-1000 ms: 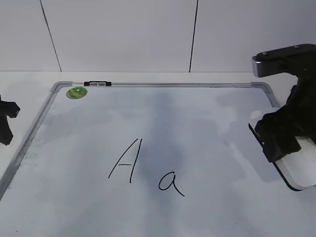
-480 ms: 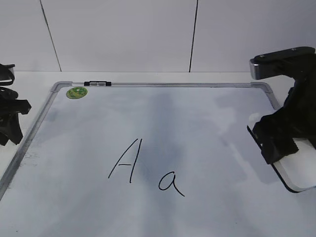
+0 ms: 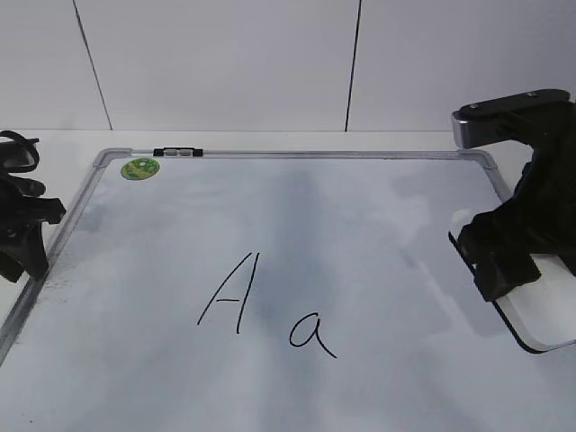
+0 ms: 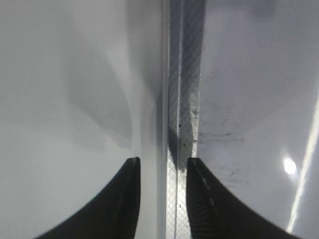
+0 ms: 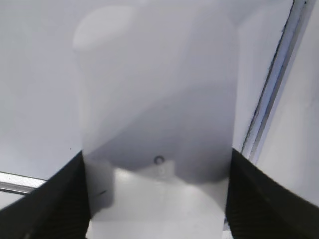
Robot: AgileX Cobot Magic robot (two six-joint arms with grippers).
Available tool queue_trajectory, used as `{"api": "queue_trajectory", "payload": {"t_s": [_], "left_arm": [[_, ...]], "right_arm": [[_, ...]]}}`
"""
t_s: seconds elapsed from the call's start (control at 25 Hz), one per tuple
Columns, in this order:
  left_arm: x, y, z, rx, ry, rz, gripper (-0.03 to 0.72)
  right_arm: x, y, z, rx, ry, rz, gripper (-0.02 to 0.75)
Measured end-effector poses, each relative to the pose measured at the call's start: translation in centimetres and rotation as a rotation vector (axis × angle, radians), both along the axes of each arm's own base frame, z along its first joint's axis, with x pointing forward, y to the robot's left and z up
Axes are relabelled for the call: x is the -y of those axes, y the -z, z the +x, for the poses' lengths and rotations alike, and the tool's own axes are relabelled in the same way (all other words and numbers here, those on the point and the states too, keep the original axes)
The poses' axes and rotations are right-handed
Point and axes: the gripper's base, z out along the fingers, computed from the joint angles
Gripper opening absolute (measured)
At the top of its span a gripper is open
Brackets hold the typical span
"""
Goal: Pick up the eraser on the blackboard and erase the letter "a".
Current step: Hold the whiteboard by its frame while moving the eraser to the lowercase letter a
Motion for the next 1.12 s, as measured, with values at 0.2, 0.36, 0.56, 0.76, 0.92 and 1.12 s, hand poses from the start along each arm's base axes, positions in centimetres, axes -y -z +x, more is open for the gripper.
{"api": "queue_trajectory", "payload": {"t_s": [0.2, 0.36, 0.56, 0.76, 0.92, 1.12], "left_arm": [[0.0, 0.8, 0.3, -0.021, -0.006, -0.005, 0.235], [0.0, 0.8, 0.3, -0.021, -0.006, -0.006, 0.233], [0.1, 0.8, 0.2, -0.023, -0.013, -0.016, 0.052], [0.1, 0.7, 0.2, -0.024, -0.010, -0.015, 0.016], [0.1, 0.7, 0.2, -0.024, -0.010, -0.015, 0.016], [0.1, 0.7, 0.2, -0.024, -0.008, -0.015, 0.016]], "right_arm": [[0.0, 0.0, 0.0, 0.000, 0.000, 0.000, 0.559], [0.0, 0.0, 0.0, -0.001, 0.000, 0.001, 0.559], [0.0, 0.0, 0.0, -0.001, 0.000, 0.001, 0.559], [0.0, 0.0, 0.0, -0.001, 0.001, 0.002, 0.559], [-0.1, 0.2, 0.1, -0.007, -0.014, -0.003, 0.559], [-1.3, 0.7, 1.6, -0.052, -0.038, -0.031, 0.559]]}}
